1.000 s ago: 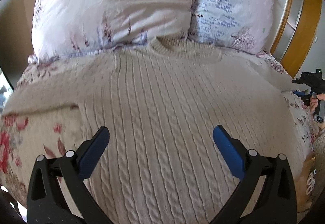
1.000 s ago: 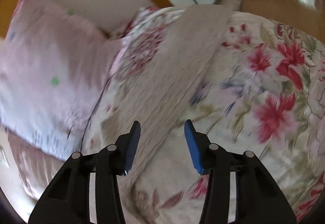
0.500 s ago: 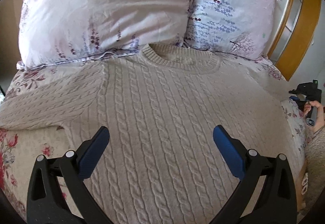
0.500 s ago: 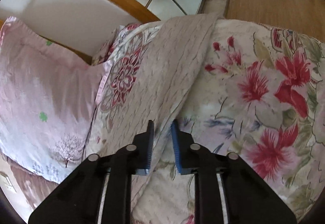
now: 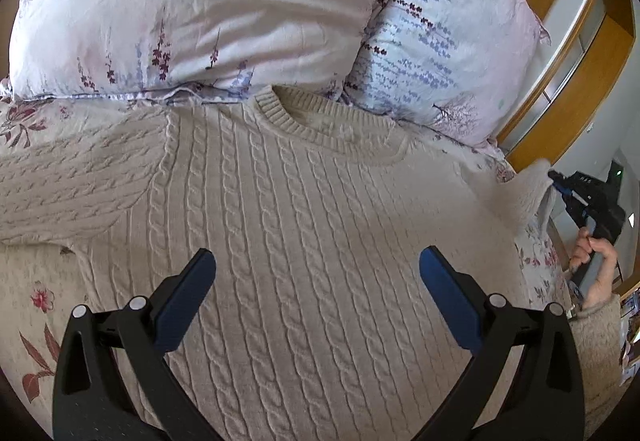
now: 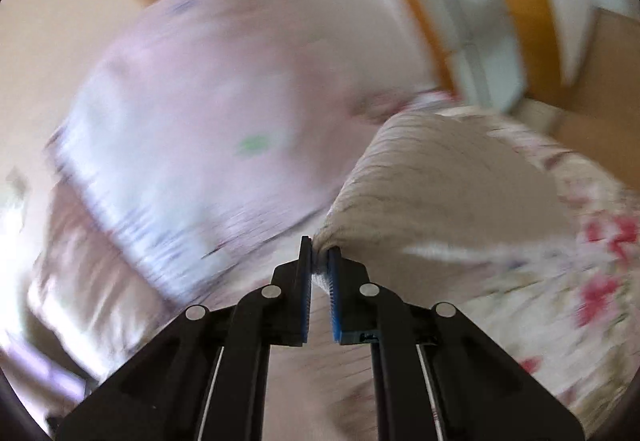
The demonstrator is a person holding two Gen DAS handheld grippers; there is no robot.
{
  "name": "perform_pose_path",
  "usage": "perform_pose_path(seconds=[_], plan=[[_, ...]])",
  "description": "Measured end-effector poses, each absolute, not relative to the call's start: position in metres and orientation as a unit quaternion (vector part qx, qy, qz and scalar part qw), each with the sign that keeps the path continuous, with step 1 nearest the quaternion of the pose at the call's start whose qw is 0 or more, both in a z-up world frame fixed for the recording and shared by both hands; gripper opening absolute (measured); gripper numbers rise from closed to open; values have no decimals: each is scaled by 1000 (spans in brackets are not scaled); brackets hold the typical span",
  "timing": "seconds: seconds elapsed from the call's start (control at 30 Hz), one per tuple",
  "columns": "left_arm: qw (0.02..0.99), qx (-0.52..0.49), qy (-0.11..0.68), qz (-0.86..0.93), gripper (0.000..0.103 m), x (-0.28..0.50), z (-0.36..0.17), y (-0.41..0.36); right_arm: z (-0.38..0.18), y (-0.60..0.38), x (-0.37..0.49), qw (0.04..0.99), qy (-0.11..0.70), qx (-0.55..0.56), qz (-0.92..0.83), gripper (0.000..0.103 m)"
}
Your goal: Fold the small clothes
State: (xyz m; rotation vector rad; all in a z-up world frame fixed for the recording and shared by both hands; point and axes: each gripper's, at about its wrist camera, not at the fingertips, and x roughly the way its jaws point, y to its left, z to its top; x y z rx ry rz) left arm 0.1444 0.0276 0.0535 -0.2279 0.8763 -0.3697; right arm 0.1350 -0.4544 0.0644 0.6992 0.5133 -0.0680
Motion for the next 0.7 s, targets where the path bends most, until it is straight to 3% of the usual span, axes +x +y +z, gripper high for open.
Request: perform_pose_path(seconds=[0.13,0.27,0.43,0.47,0.5,0.57,0.7], plan=[[877,-140,423,-182,101,150,54,30,66,-376,149,907,293,295,70,8],[870,-157,432,-180,101,153,48,30,23,-310,170,882,384,249,109,8],[865,-155,440,-186,101,150,43,31,-9,-300,173,845,435,290,114,12],[865,-153,440,-185,101,150,43,31,-7,-305,171,840,433,304,117,19],[866,-152,438,-185,101,150,43,32,-4,-312,169,835,429,324,117,33],[866,-155,437,-186,101,149,43,34,-1,-329,166,832,414,353,106,46],[860,-173,438,-196,101,149,43,38,2,-361,164,832,383,398,53,44]])
